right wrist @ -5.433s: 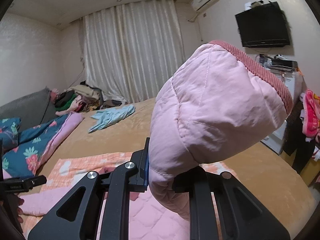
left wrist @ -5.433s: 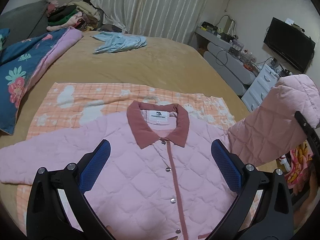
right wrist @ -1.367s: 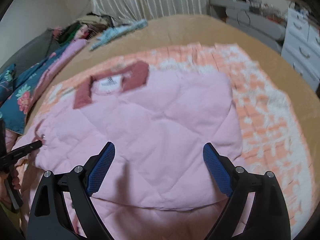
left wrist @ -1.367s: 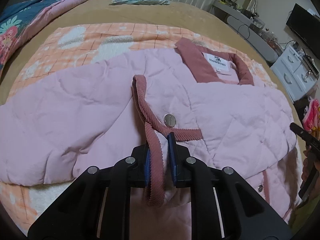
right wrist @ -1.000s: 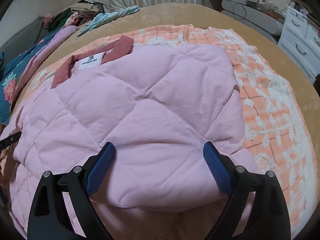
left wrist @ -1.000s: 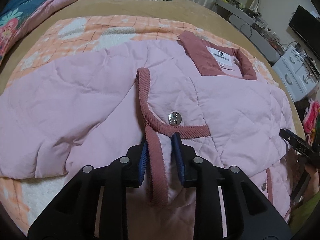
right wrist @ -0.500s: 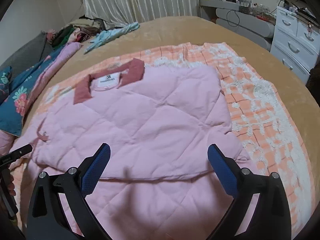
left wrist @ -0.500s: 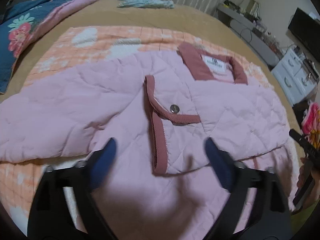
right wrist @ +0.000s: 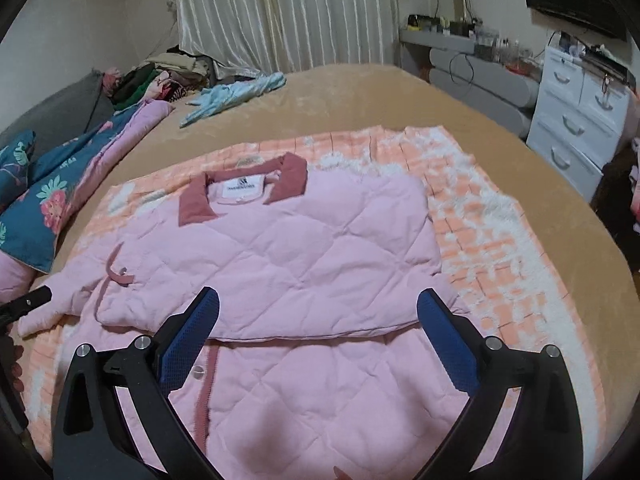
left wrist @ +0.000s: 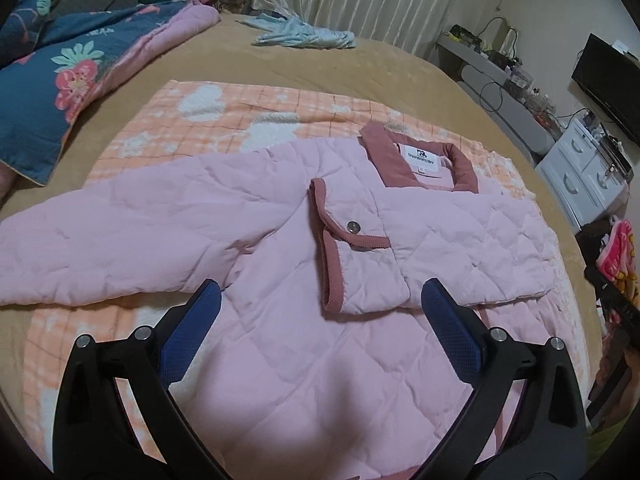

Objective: Fold large clothes

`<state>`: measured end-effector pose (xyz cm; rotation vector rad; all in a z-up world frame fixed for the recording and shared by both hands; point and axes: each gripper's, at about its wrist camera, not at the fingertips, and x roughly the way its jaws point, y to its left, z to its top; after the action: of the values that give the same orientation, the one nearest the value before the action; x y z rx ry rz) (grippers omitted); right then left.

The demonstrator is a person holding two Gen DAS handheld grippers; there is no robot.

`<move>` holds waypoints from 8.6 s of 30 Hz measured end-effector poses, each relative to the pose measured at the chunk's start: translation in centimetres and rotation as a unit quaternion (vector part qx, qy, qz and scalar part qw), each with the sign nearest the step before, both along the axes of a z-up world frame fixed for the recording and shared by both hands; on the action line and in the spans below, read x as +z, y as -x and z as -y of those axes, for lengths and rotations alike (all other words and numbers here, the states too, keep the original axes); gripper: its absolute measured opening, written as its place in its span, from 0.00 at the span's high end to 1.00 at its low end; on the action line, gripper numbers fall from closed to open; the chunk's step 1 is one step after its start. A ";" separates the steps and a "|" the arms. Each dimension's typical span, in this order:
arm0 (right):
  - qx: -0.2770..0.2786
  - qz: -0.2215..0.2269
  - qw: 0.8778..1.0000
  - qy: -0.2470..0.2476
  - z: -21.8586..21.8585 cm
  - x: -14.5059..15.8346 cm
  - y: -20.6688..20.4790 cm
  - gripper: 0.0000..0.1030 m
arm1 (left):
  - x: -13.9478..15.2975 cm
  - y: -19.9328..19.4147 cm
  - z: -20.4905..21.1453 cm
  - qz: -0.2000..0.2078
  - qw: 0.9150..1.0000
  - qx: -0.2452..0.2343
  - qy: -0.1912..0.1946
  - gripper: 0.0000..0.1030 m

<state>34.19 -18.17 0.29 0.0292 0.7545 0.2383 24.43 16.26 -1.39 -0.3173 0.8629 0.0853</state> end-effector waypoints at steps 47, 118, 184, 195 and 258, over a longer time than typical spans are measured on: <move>0.168 0.061 0.983 0.030 -22.6 4.3 9.5 0.04 | 0.2 11.3 -12.8 0.019 0.982 0.176 -0.067 0.09; 0.111 0.032 0.993 -0.007 -17.5 0.4 8.5 0.04 | 5.0 9.5 -22.1 0.198 0.940 0.273 0.061 0.92; -0.059 0.043 0.994 -0.085 5.8 1.8 12.8 0.04 | 7.4 -3.1 16.4 0.118 0.979 -0.085 -0.144 0.94; -0.080 0.018 0.992 -0.100 7.8 -1.1 11.6 0.04 | 3.2 -4.9 20.8 0.072 0.968 -0.134 -0.197 0.94; -0.076 -0.036 0.988 -0.128 4.8 -2.6 6.3 0.04 | 3.0 -3.4 12.0 0.023 0.983 -0.147 -0.108 0.09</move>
<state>27.89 -22.95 -2.27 0.3391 0.7859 0.1891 27.83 4.22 1.61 0.0131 0.8385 -0.1029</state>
